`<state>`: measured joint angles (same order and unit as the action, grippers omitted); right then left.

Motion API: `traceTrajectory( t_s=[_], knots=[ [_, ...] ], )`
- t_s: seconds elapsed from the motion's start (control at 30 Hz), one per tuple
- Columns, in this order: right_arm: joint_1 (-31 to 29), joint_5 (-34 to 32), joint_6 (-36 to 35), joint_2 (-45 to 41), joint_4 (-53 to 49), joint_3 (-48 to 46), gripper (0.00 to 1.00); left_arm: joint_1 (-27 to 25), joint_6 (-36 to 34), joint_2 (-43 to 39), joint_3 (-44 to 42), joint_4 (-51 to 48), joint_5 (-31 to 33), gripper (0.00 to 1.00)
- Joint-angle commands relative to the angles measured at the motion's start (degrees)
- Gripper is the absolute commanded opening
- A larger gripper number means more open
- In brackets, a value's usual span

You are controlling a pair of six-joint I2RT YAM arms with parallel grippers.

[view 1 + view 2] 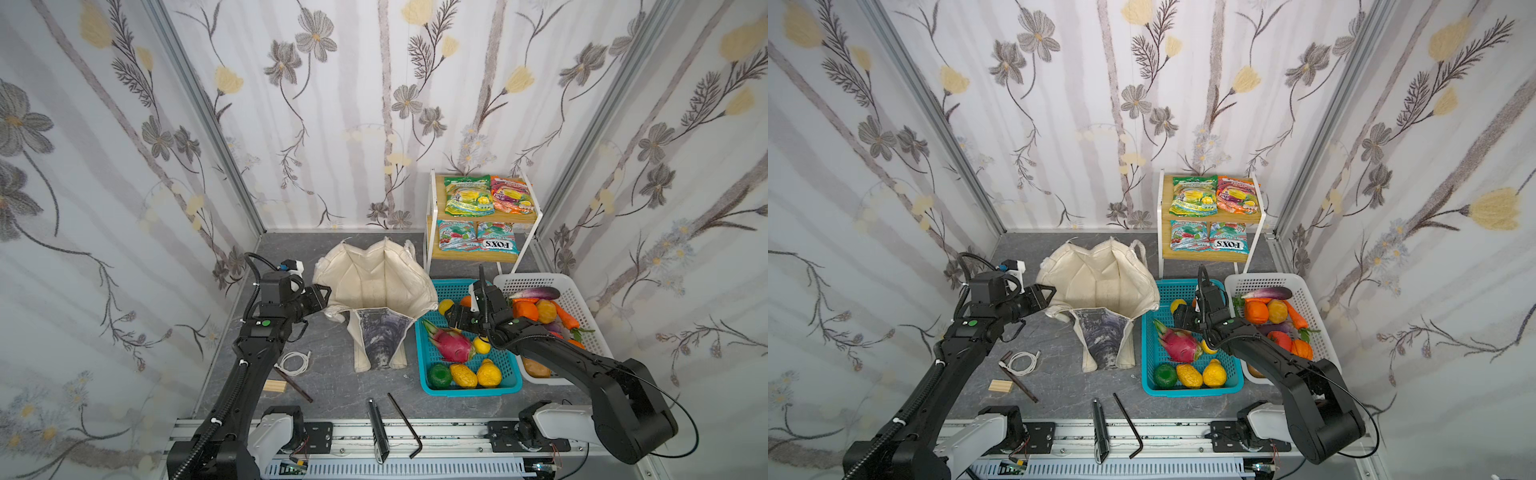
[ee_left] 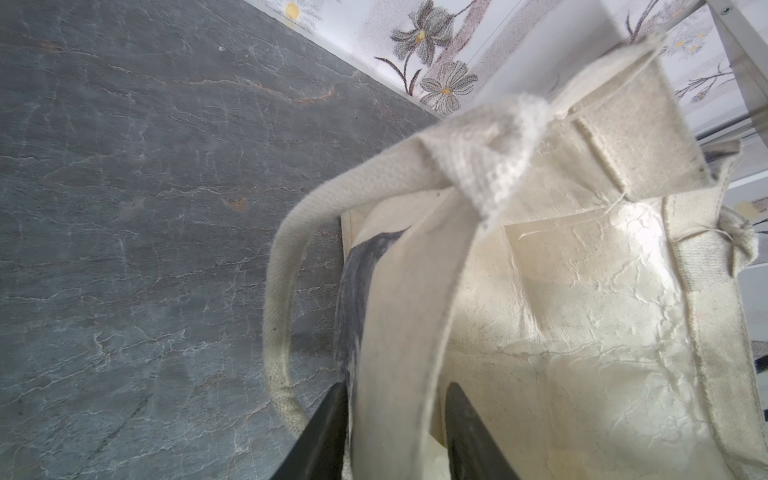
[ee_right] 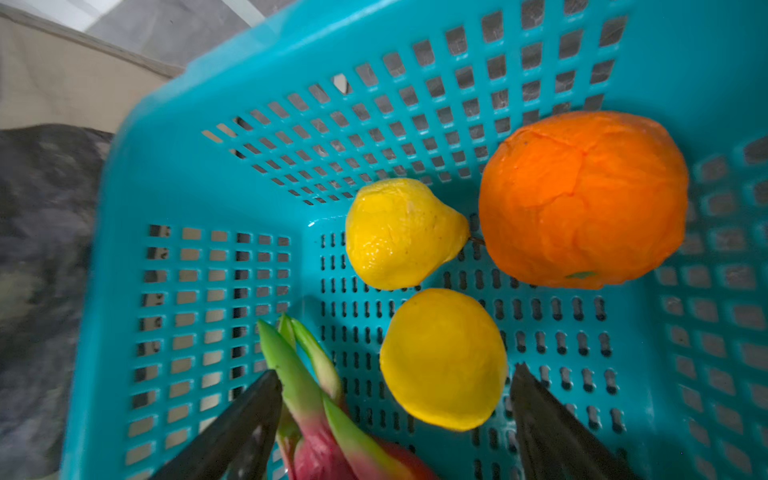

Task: Place the food into the grocery bag and tie it
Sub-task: 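Lower the right gripper into the teal basket and grasp a yellow lemon, then lift the lemon with the right gripper and carry it over the open bag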

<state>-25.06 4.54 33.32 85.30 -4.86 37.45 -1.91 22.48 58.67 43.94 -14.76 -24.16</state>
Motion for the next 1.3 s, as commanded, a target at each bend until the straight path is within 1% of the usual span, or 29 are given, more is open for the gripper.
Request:
traceTrajectory(
  t_s=[0.0, 0.13, 0.23, 0.27, 0.37, 0.5, 0.63, 0.67, 0.83, 0.93, 1.13, 1.27],
  knots=[
    [0.0, -0.8, -2.8, 2.7, 0.5, 1.3, 0.79, 0.0, -0.4, 0.1, -0.3, 1.9, -0.3, 0.41],
    [-0.1, 0.1, -3.1, 5.5, 0.9, 1.6, 0.79, 0.0, -0.6, 0.2, -0.3, 2.0, -0.2, 0.41],
    [0.0, -0.4, -3.2, 5.7, 1.7, 1.6, 0.79, 0.1, -1.1, 0.7, -0.5, 2.2, 0.1, 0.41],
    [0.0, -0.4, -3.1, 7.7, 2.1, 1.7, 0.79, 0.1, -1.2, 1.0, -0.6, 2.3, 0.0, 0.41],
    [0.0, 0.5, -2.8, 9.4, 2.9, 2.5, 0.78, 0.0, -1.4, 1.4, -0.9, 2.4, -0.9, 0.41],
    [0.0, 0.8, -1.9, 11.1, 4.4, 2.8, 0.71, 0.1, -2.2, 0.9, -1.6, 2.7, -0.5, 0.4],
    [0.0, 1.2, -1.1, 10.6, 5.1, 2.6, 0.62, 0.1, -2.1, 0.4, -2.2, 3.3, -0.3, 0.39],
    [0.0, 1.1, -1.1, 10.2, 5.5, 2.3, 0.58, 0.1, -2.0, 0.2, -2.3, 3.6, -0.4, 0.39],
    [0.0, 0.0, 0.2, 6.5, 5.8, 1.0, 0.53, 0.2, -2.0, -1.0, -3.2, 4.5, -0.7, 0.38],
    [0.0, -1.0, 0.6, 2.3, 6.2, 0.2, 0.5, 0.4, -2.0, -1.8, -3.8, 4.8, -0.1, 0.37],
    [0.0, -1.4, 0.6, -2.5, 2.5, 1.8, 0.5, 0.9, -1.6, -1.8, -3.9, 5.2, -0.7, 0.36],
    [0.0, -3.5, -0.5, -8.7, -1.5, 4.2, 0.51, 1.0, -1.5, -2.2, -4.3, 5.4, -0.7, 0.34]
  ],
)
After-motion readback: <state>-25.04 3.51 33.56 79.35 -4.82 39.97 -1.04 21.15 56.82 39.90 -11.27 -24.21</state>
